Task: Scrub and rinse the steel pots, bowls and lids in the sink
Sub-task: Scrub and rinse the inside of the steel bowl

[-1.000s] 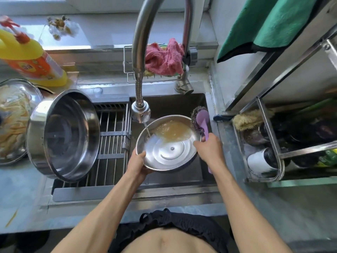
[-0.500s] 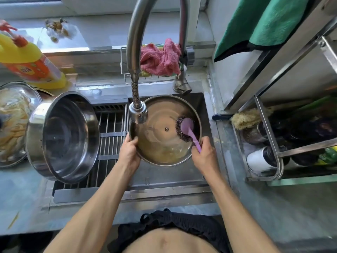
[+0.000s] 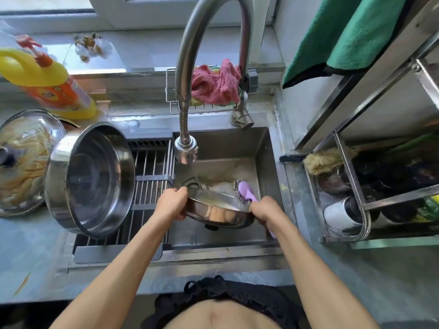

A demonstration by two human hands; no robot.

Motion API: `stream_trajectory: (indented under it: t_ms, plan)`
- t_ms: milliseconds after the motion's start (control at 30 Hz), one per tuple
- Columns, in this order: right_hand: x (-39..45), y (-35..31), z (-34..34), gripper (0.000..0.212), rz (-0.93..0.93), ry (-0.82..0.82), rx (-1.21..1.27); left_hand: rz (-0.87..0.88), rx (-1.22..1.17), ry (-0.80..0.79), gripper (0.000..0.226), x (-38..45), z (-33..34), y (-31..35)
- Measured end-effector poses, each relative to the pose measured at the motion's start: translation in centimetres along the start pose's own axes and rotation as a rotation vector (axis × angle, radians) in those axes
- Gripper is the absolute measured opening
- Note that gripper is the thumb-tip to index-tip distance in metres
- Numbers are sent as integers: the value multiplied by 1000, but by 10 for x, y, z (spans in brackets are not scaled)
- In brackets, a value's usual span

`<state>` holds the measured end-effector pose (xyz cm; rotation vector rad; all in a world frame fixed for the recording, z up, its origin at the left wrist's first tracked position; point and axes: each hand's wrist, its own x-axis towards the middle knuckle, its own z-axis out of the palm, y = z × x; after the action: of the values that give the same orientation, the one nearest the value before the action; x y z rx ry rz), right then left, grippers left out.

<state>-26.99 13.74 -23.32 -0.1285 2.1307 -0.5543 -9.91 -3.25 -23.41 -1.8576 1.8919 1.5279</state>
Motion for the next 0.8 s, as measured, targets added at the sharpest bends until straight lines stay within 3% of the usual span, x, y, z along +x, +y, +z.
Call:
stream_trajectory:
  t_ms: [133,300,500,633,700,800]
  plan:
    - [11,-6,-1,31,-65,103,73,66,-90,93,29,2,3,8]
    - [3,6,7,11,60,-60,21,-84,-54,-59,24,3,-1,4]
    - [8,15,28,16,46,-54,97,0,-161,-14,17,-8,-3,3]
    - [2,12,27,22,-50,-21,-15,55,-325,-96,51,-17,5,1]
    - [0,11,22,30,-80,-23,-176,84,-358,-76,63,-19,6,1]
    - [-10,4,11,29,-193,109,-460,146,-322,-45,71,-22,4,-1]
